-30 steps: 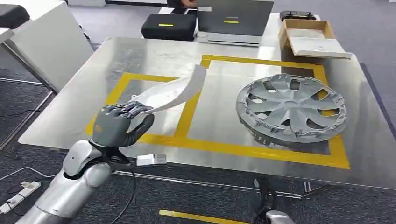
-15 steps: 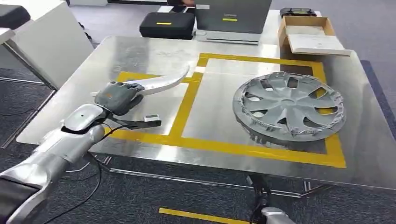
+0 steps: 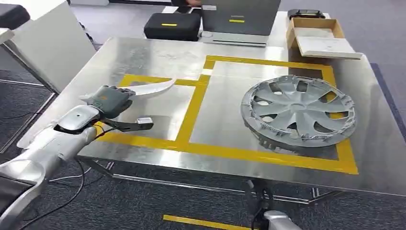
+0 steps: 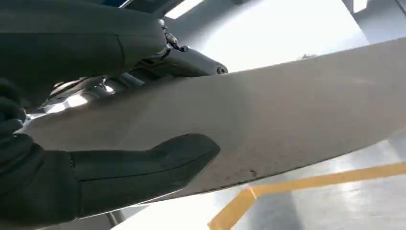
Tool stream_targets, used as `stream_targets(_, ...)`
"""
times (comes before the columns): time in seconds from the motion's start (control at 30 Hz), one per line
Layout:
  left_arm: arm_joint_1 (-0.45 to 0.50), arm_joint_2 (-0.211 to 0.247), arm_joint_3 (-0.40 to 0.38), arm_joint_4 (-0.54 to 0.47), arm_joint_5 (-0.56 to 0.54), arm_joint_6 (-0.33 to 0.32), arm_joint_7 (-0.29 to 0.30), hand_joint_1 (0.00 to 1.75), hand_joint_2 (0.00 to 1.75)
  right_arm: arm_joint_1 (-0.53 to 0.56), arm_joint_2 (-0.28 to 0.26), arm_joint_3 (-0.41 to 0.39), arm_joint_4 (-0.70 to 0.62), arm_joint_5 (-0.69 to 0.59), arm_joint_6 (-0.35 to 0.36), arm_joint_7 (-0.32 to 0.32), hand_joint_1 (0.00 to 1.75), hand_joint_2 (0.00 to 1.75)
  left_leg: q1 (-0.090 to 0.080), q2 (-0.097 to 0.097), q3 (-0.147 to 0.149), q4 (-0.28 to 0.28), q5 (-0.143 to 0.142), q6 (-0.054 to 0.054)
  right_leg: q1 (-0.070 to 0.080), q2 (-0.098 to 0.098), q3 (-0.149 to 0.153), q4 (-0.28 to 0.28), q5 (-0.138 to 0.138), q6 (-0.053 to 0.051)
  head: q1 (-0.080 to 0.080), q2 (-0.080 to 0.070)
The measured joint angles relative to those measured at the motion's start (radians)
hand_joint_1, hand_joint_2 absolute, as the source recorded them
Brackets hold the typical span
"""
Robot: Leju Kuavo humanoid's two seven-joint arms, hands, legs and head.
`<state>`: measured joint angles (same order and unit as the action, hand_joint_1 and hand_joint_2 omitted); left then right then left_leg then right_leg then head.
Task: Take the parts from the cabinet and place them on the table.
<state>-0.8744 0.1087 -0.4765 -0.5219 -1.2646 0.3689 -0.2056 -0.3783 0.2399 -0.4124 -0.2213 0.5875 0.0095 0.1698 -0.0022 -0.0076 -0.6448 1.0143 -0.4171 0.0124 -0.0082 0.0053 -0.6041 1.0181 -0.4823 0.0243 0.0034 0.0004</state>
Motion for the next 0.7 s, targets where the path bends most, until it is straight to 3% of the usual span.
stream_targets(0.07, -0.004, -0.002, -0.002, 0.006, -0.001, 0.001, 0.000, 1.75, 1.75, -0.003, 0.000, 0.000, 0.000, 0.000, 0.000, 0.000, 0.00, 0.00, 0.005, 0.002, 0.008, -0.009, 0.004, 0.008, -0.001, 0.000, -0.024, 0.044, -0.036, 0.007, 0.003, 0.000)
stream_targets(0.13, -0.006, -0.002, -0.004, 0.015, -0.001, 0.001, 0.001, 1.75, 1.75, -0.002, 0.000, 0.000, 0.000, 0.000, 0.000, 0.000, 0.00, 0.00, 0.005, 0.002, 0.008, -0.009, 0.003, 0.013, -0.002, 0.000, -0.105, 0.211, -0.107, 0.012, 0.002, 0.000)
stream_targets(0.17, -0.006, -0.004, -0.005, 0.019, 0.000, 0.001, -0.003, 0.00, 1.75, 0.000, 0.000, 0.000, 0.000, 0.000, 0.000, 0.000, 0.00, 0.00, 0.005, 0.002, 0.008, -0.008, 0.002, 0.015, -0.002, 0.000, -0.143, 0.279, -0.127, 0.014, 0.004, 0.000)
stream_targets(0.2, -0.005, -0.006, -0.005, 0.024, 0.001, 0.001, -0.009, 0.00, 1.75, 0.001, 0.000, 0.000, 0.000, 0.000, 0.000, 0.000, 0.00, 0.00, 0.005, 0.002, 0.008, -0.008, 0.002, 0.015, -0.002, 0.000, -0.167, 0.315, -0.127, 0.017, 0.003, 0.000)
stream_targets(0.23, -0.003, -0.008, -0.006, 0.026, 0.000, 0.002, -0.011, 0.00, 1.75, 0.001, 0.000, 0.000, 0.000, 0.000, 0.000, 0.000, 0.00, 0.00, 0.005, 0.001, 0.008, -0.007, 0.001, 0.015, -0.002, 0.000, -0.165, 0.298, -0.101, 0.017, 0.003, 0.000)
stream_targets(0.27, -0.003, -0.011, -0.007, 0.028, -0.001, 0.005, -0.010, 0.00, 1.75, 0.000, 0.000, 0.000, 0.000, 0.000, 0.000, 0.000, 0.00, 0.00, 0.005, 0.000, 0.008, -0.005, 0.000, 0.014, -0.002, 0.000, -0.141, 0.236, -0.058, 0.016, 0.003, 0.000)
stream_targets(0.33, -0.005, -0.017, -0.008, 0.029, -0.007, 0.013, -0.007, 0.00, 1.75, -0.004, 0.000, 0.000, 0.000, 0.000, 0.000, -0.002, 0.00, 0.00, 0.006, -0.002, 0.009, 0.001, -0.005, 0.007, -0.002, -0.001, -0.059, 0.059, 0.031, 0.011, 0.003, 0.000)
stream_targets(0.37, -0.005, -0.019, -0.008, 0.031, -0.008, 0.017, -0.007, 0.00, 0.00, -0.006, 0.000, 0.000, 0.000, 0.000, 0.000, -0.002, 0.00, 0.00, 0.001, -0.002, 0.006, 0.005, -0.009, 0.001, 0.000, -0.002, -0.036, 0.020, 0.022, 0.008, 0.003, 0.000)
stream_targets(0.5, -0.007, -0.023, -0.008, 0.034, -0.008, 0.046, -0.019, 0.00, 0.00, -0.005, 0.002, 0.001, 0.001, -0.001, -0.001, 0.004, 0.00, 0.00, 0.000, -0.002, 0.004, 0.006, -0.007, -0.015, 0.001, 0.001, -0.026, 0.007, 0.023, -0.014, 0.003, 0.000)
stream_targets(0.57, -0.008, -0.026, -0.008, 0.033, -0.006, 0.057, -0.033, 0.00, 0.00, -0.008, 0.003, 0.002, 0.001, -0.001, -0.001, 0.006, 0.00, 0.00, 0.002, 0.001, -0.006, 0.039, -0.035, -0.026, -0.004, 0.000, -0.019, 0.003, 0.026, -0.024, -0.002, 0.000)
stream_targets(0.63, -0.006, -0.027, -0.004, 0.033, 0.006, 0.071, -0.050, 0.00, 0.00, -0.008, 0.003, 0.004, 0.001, -0.001, 0.003, 0.009, 0.00, 0.00, 0.006, 0.001, -0.071, 0.190, -0.113, -0.035, -0.003, 0.000, -0.017, 0.003, 0.025, -0.031, -0.003, 0.000)
stream_targets(0.67, -0.002, -0.027, -0.004, 0.034, 0.012, 0.074, -0.056, 0.00, 0.00, -0.007, 0.003, 0.004, 0.001, -0.001, 0.003, 0.009, 0.00, 0.00, 0.006, 0.001, -0.105, 0.263, -0.141, -0.037, -0.003, 0.000, -0.017, 0.003, 0.024, -0.031, -0.003, 0.000)
stream_targets(0.7, 0.003, -0.028, -0.003, 0.034, 0.016, 0.075, -0.063, 0.00, 0.00, -0.006, 0.003, 0.004, 0.001, -0.001, 0.003, 0.009, 0.00, 0.00, 0.007, 0.001, -0.127, 0.309, -0.152, -0.038, -0.003, 0.000, -0.017, 0.003, 0.024, -0.031, -0.003, 0.000)
